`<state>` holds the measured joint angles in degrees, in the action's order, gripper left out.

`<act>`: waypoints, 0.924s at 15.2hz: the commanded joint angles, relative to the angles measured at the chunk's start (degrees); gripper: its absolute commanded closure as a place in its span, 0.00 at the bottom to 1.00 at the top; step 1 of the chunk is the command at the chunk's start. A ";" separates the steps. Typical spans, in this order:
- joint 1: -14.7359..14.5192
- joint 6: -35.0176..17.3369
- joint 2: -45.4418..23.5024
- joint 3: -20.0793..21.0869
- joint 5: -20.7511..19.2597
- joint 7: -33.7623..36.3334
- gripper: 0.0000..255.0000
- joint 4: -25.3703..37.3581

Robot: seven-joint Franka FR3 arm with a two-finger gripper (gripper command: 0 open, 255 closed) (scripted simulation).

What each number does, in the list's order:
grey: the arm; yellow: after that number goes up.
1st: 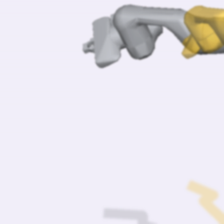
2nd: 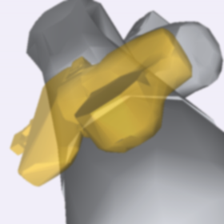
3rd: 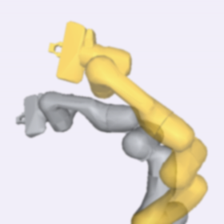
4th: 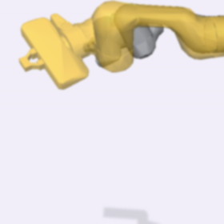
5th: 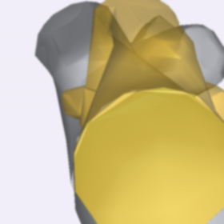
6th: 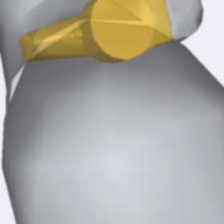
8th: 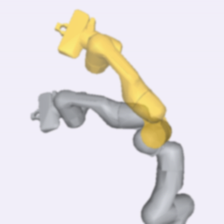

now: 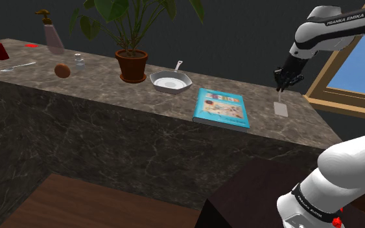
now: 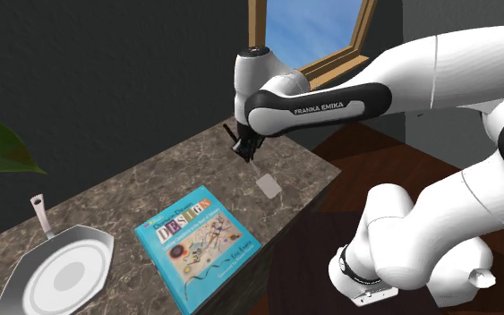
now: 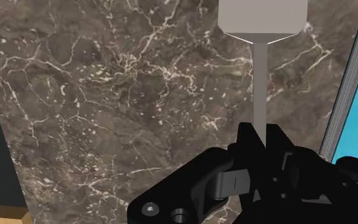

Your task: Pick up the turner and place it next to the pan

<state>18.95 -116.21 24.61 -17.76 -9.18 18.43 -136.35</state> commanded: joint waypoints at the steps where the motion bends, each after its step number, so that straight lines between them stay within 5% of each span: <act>1: -1.08 -0.43 -4.41 0.00 1.33 0.12 1.00 3.87; 14: -4.17 3.11 -33.75 0.80 10.78 -0.45 1.00 35.60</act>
<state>14.76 -113.73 -6.40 -17.08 0.75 18.09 -103.99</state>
